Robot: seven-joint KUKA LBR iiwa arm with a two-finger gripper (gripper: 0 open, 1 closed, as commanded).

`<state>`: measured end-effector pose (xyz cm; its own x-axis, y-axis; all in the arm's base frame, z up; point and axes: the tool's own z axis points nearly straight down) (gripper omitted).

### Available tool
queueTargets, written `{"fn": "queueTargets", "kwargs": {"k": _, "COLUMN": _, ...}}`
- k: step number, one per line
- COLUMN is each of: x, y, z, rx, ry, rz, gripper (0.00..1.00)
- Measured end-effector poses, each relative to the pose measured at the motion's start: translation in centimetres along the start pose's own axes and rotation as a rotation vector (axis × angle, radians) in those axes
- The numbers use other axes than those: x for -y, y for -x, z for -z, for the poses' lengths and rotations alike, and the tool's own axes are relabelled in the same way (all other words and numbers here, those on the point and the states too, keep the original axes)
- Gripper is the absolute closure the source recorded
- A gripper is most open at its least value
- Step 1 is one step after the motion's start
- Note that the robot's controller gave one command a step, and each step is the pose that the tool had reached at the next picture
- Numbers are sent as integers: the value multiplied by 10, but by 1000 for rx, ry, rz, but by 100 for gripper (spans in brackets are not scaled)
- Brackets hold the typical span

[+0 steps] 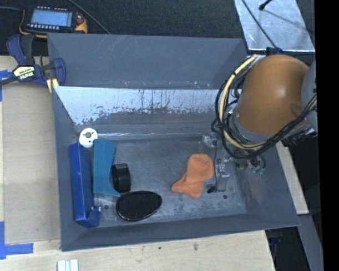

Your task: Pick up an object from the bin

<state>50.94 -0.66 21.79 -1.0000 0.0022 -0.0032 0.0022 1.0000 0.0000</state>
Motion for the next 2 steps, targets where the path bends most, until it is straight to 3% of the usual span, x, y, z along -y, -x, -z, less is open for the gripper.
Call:
{"fn": "queueTargets", "kwargs": {"k": 1, "x": 17, "y": 28, "z": -69, "rx": 4, "ry": 0, "rz": 91, "gripper": 0}}
{"fn": "queueTargets", "kwargs": {"k": 2, "x": 26, "y": 43, "z": -82, "rx": -5, "ry": 1, "rz": 149, "gripper": 0}}
